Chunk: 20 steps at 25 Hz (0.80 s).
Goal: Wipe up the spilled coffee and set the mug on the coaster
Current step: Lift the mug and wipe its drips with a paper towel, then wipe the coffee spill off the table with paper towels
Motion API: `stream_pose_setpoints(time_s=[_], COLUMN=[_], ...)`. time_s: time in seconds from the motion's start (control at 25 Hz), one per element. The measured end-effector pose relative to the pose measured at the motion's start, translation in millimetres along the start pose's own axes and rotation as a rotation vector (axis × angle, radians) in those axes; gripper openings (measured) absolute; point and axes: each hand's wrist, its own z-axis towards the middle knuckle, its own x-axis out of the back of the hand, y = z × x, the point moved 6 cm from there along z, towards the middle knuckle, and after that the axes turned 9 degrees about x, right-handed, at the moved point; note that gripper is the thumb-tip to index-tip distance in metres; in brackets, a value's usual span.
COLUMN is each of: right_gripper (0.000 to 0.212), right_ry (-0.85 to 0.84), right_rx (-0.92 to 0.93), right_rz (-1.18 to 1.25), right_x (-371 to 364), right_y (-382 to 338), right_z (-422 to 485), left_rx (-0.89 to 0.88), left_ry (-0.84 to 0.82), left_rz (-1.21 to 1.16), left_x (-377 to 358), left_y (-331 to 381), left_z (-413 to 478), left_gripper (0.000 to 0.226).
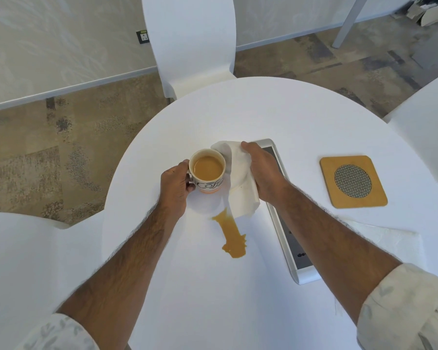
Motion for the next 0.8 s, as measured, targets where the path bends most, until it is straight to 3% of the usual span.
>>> stream_pose_setpoints(time_s=[0.32, 0.44, 0.56, 0.64, 0.72, 0.76, 0.8], right_gripper=[0.021, 0.015, 0.019, 0.019, 0.021, 0.024, 0.028], right_ry=[0.026, 0.081, 0.153, 0.178, 0.181, 0.162, 0.132], right_rx=[0.038, 0.101, 0.149, 0.159, 0.117, 0.086, 0.055], right_rz=[-0.017, -0.041, -0.058, 0.014, 0.138, 0.187, 0.221], right_x=[6, 26, 54, 70, 78, 79, 77], right_y=[-4, -21, -40, -46, -44, -39, -34], right_z=[5, -2, -18, -32, -47, -54, -61], left_rx=[-0.014, -0.031, -0.046, -0.162, -0.393, -0.497, -0.543], left_ry=[-0.011, -0.021, -0.015, 0.131, 0.436, 0.512, 0.455], left_rz=[0.044, 0.113, 0.154, 0.252, 0.341, 0.339, 0.338], left_x=[2, 3, 7, 18, 42, 48, 45], left_y=[3, 5, 7, 18, 30, 32, 27], left_z=[4, 5, 4, -6, -37, -61, -81], left_gripper=[0.032, 0.017, 0.028, 0.029, 0.028, 0.027, 0.027])
